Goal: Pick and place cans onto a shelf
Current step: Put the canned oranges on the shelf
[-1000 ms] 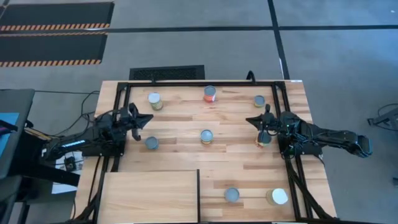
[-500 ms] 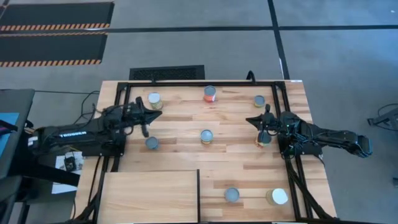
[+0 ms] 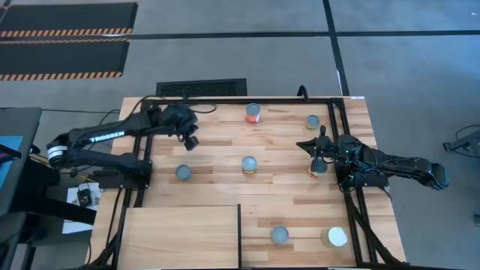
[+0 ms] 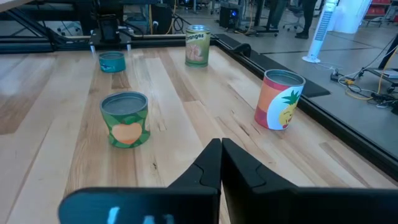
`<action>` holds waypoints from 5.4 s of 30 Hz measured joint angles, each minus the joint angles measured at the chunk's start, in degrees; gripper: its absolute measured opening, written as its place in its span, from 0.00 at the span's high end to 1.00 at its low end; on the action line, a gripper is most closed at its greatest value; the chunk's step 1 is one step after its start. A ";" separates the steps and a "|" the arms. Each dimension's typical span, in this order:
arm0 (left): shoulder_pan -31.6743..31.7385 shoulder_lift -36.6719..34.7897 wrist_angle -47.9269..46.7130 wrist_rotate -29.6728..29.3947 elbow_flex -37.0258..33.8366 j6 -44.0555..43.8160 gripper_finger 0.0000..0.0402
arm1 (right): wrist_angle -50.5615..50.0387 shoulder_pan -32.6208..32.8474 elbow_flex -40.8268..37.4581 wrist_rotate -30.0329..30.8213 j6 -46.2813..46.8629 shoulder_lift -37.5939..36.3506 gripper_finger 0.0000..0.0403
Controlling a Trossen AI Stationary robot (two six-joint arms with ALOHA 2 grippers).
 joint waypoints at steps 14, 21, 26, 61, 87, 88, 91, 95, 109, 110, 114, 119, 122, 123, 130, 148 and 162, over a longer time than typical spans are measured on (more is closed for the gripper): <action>2.60 12.07 -6.28 -9.35 3.07 3.36 0.70 | 0.00 -0.01 0.01 -0.02 -0.02 -0.01 0.93; 3.13 16.33 -4.59 -14.93 3.02 5.46 0.65 | -0.01 -0.02 0.02 -0.02 0.00 0.00 0.93; 5.16 19.02 -2.64 -15.88 3.10 6.37 0.64 | -0.01 0.00 0.02 0.00 0.00 0.00 0.93; -5.77 1.89 -28.62 -2.17 15.51 8.52 1.00 | -0.01 0.00 0.02 -0.02 0.00 0.00 0.93; -63.14 13.17 -52.37 -5.77 47.32 -37.94 1.00 | 0.01 0.00 0.00 0.00 0.00 -0.01 0.93; -64.51 14.09 -52.27 -5.51 47.82 -39.40 1.00 | 0.01 -0.01 0.00 0.00 -0.01 0.00 0.93; -68.87 16.32 -52.22 -4.42 49.03 -44.33 1.00 | 0.01 -0.02 0.00 0.00 0.00 -0.02 0.93; -74.57 18.69 -52.17 -4.61 49.64 -50.60 1.00 | 0.20 -0.01 0.00 -0.01 -0.01 -0.02 0.93; -87.48 24.16 -52.15 -5.30 49.57 -67.90 1.00 | 0.36 0.00 0.02 0.00 0.00 0.00 0.93; -88.02 24.38 -52.20 -5.27 49.57 -68.86 1.00 | 0.38 0.00 0.00 -0.02 -0.02 0.00 0.93; -90.04 24.81 -52.17 -4.40 49.55 -72.41 1.00 | 0.43 0.00 0.00 0.00 -0.01 0.00 0.93; -91.12 24.78 -52.22 -3.78 49.50 -74.77 1.00 | 0.43 -0.02 0.00 -0.01 0.00 0.00 0.93; -91.18 24.77 -52.17 -2.91 49.50 -75.48 1.00 | 0.43 -0.02 0.00 0.00 -0.02 -0.02 0.93; -91.18 24.76 -52.17 -2.70 49.50 -75.50 1.00 | 0.43 -0.02 0.00 -0.02 0.00 0.00 0.93; -90.84 24.74 -52.20 -2.93 49.50 -75.39 0.96 | 0.43 0.00 0.01 0.00 -0.02 -0.01 0.93; -89.14 24.68 -52.09 0.75 49.48 -70.53 0.94 | 0.43 0.00 0.01 0.00 -0.01 -0.01 0.93; -89.46 24.70 -51.52 2.17 55.21 -71.57 1.00 | 0.43 0.00 0.02 0.00 0.00 -0.02 0.93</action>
